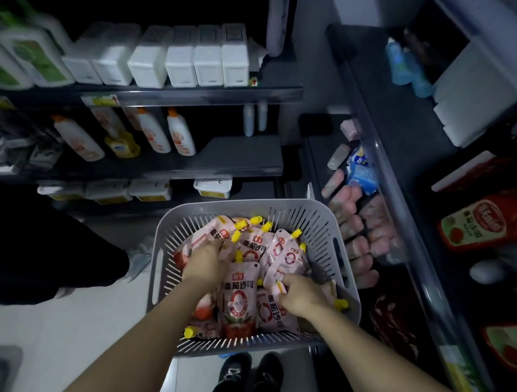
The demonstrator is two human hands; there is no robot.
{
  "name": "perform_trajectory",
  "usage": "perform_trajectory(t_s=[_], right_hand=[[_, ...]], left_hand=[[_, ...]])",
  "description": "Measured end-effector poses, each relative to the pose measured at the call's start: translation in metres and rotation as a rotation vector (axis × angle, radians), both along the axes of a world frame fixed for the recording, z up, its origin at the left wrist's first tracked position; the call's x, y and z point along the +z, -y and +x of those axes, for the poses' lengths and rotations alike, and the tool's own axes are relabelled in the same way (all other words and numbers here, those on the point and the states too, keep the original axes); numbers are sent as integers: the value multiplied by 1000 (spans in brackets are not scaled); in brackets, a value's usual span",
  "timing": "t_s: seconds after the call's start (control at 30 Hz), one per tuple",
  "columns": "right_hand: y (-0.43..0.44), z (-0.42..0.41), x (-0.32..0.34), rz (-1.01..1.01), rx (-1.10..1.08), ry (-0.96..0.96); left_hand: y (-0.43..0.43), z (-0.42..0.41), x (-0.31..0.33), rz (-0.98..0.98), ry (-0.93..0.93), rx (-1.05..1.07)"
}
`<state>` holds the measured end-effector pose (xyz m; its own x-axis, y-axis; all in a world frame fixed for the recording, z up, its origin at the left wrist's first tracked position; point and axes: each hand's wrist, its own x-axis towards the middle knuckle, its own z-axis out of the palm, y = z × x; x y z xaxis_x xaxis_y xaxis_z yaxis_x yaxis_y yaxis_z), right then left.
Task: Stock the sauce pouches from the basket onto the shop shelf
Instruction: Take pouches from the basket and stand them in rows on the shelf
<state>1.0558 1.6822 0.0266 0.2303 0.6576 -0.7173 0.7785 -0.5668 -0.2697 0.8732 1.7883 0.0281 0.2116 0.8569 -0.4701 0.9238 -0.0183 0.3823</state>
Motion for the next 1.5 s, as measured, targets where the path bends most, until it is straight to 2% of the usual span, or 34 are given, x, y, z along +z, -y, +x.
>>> perform_trajectory(t_s=[0.1, 0.3, 0.43, 0.63, 0.77, 1.07, 1.17, 1.37, 1.5], right_hand=[[13, -1, -4, -86, 14, -1], [22, -5, 8, 132, -131, 120], [27, -12, 21, 244, -212, 154], [56, -18, 43, 495, -309, 197], [66, -15, 72, 689, -387, 203], [123, -6, 149, 1054, -613, 292], [153, -9, 179, 1100, -673, 289], [221, -15, 233, 1332, -741, 344], [274, -26, 269, 1372, -812, 363]], left_hand=[[4, 6, -3, -53, 36, 14], [-4, -4, 6, -49, 248, 100], [-3, -2, 18, -188, 482, 225], [-1, 15, 54, -294, 730, 171], [4, 16, 72, -323, 809, 124], [59, 32, 160, -193, 974, 9], [87, 34, 193, -139, 1017, -73], [151, 39, 252, -126, 1122, -235], [191, 45, 282, -146, 1190, -330]])
